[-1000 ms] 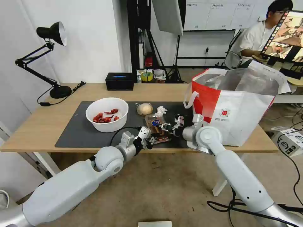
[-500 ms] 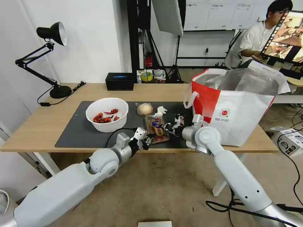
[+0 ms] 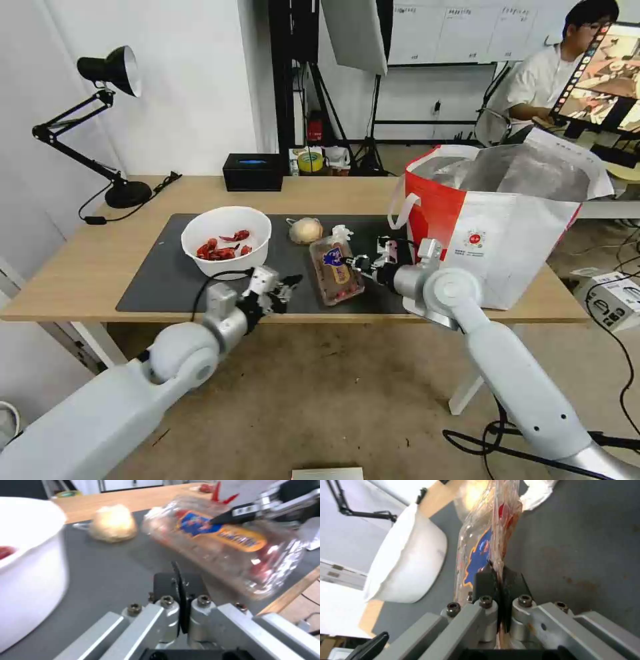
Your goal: Pick up the trash from the table and place it into the takeout bag.
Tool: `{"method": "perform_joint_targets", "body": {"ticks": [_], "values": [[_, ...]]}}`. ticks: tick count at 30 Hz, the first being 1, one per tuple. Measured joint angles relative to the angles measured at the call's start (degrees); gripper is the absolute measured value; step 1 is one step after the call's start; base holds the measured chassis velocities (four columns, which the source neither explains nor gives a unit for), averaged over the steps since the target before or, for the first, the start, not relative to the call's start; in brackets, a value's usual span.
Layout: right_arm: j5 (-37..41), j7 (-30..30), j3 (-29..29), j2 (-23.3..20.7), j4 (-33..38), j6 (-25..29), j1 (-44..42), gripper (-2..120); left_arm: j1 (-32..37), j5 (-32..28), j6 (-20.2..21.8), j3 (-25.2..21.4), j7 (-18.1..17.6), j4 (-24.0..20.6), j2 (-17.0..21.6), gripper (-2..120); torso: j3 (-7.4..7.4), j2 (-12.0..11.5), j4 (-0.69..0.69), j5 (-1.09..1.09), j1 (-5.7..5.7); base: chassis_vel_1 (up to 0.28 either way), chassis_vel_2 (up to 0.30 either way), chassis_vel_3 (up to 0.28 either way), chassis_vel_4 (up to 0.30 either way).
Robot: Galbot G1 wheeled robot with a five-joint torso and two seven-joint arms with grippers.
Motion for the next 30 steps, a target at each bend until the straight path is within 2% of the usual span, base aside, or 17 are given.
{"method": "perform_joint_targets", "body": {"ticks": [2,4,6,7,9,10,12,14,16,17,20,22,24,25,27,30], "values": [[0.4,-0.5,1.2,-0.5,1.9,0.2,-1.1,0,5.0,0.6,-0.4,-4.0,0.1,-2.0,0.3,12,0.0,0.0,0.0,0.0,0.0,0.0,0.0,0.0,0.0],[0.5,-0.5,1.4,-0.6,2.2,0.2,-1.3,0,5.6,0.8,-0.5,-4.4,0.1,-2.3,0.3,15,0.0,0.0,0.0,0.0,-0.01,0.0,0.0,0.0,0.0],[1.2,-0.7,3.0,-1.2,4.7,0.5,-2.2,0,10.2,2.2,-1.9,-7.1,0.0,-3.9,-0.2,27,0.0,0.0,-0.01,0.01,0.0,0.0,0.0,0.0,0.0],[1.2,-0.7,3.0,-1.2,4.7,0.5,-2.2,0,10.2,2.2,-1.9,-7.1,0.0,-3.9,-0.2,27,0.0,0.0,-0.01,0.01,0.0,0.0,0.0,0.0,0.0],[2.1,-0.7,4.4,-1.9,7.0,0.9,-2.6,0,13.8,2.9,-2.5,-9.1,0.0,-4.9,-1.0,36,-0.01,0.0,-0.01,0.01,0.0,0.0,0.0,0.0,0.0],[2.1,-0.7,4.4,-1.9,7.0,0.9,-2.6,0,13.8,2.9,-2.5,-9.1,0.0,-4.9,-1.0,36,-0.01,0.0,-0.01,0.01,0.0,0.0,0.0,0.0,0.0],[3.0,-0.5,5.6,-3.3,9.3,2.0,-2.8,0,16.8,3.1,-2.5,-11.3,0.1,-5.6,-2.1,49,0.0,0.0,0.0,0.0,-0.01,0.0,0.0,0.0,0.0],[3.6,-0.2,6.1,-4.0,10.3,2.5,-2.9,0,17.4,3.1,-2.5,-12.0,0.1,-5.8,-2.6,52,-0.01,0.0,0.0,0.01,-0.01,0.0,0.0,0.0,0.0],[6.2,1.0,7.6,-6.4,13.1,3.8,-2.7,0,18.1,3.1,-2.5,-13.3,0.1,-6.3,-3.4,63,-0.01,0.0,-0.01,0.01,0.0,0.0,0.0,0.0,0.0],[6.2,1.0,7.6,-6.4,13.1,3.8,-2.7,0,18.1,3.1,-2.5,-13.3,0.1,-6.3,-3.4,63,-0.01,0.0,-0.01,0.01,0.0,0.0,0.0,0.0,0.0],[9.8,2.6,10.7,-9.5,17.0,5.8,-1.7,0,19.1,3.1,-2.5,-14.2,0.0,-6.7,-3.9,79,-0.01,0.0,-0.01,0.01,0.0,0.0,0.0,0.0,0.0],[10.7,3.0,11.6,-10.4,17.8,6.5,-1.5,0,19.4,3.1,-2.6,-14.5,0.0,-6.7,-4.1,82,-0.01,0.0,-0.01,0.01,-0.01,0.0,0.0,0.0,0.0],[12.9,3.9,14.2,-13.5,20.0,9.1,-0.4,0,20.6,3.7,-2.6,-15.2,-0.1,-6.7,-4.6,93,-0.01,0.0,-0.01,0.0,0.0,0.0,0.0,0.0,0.0],[12.9,3.9,14.2,-13.5,20.0,9.1,-0.4,0,20.6,3.7,-2.6,-15.2,-0.1,-6.7,-4.6,93,-0.01,0.0,-0.01,0.0,0.0,0.0,0.0,0.0,0.0],[14.6,4.5,15.9,-16.4,21.0,11.0,0.8,0,21.4,4.1,-2.6,-15.6,0.0,-6.7,-5.0,99,0.0,0.0,-0.02,0.02,-0.01,0.0,0.0,0.0,0.0],[16.1,4.7,17.5,-19.3,21.3,12.3,2.3,0,21.9,4.5,-2.2,-16.2,0.1,-6.7,-5.6,100,0.0,0.0,-0.01,0.01,0.0,0.0,0.0,0.0,0.0]]}}
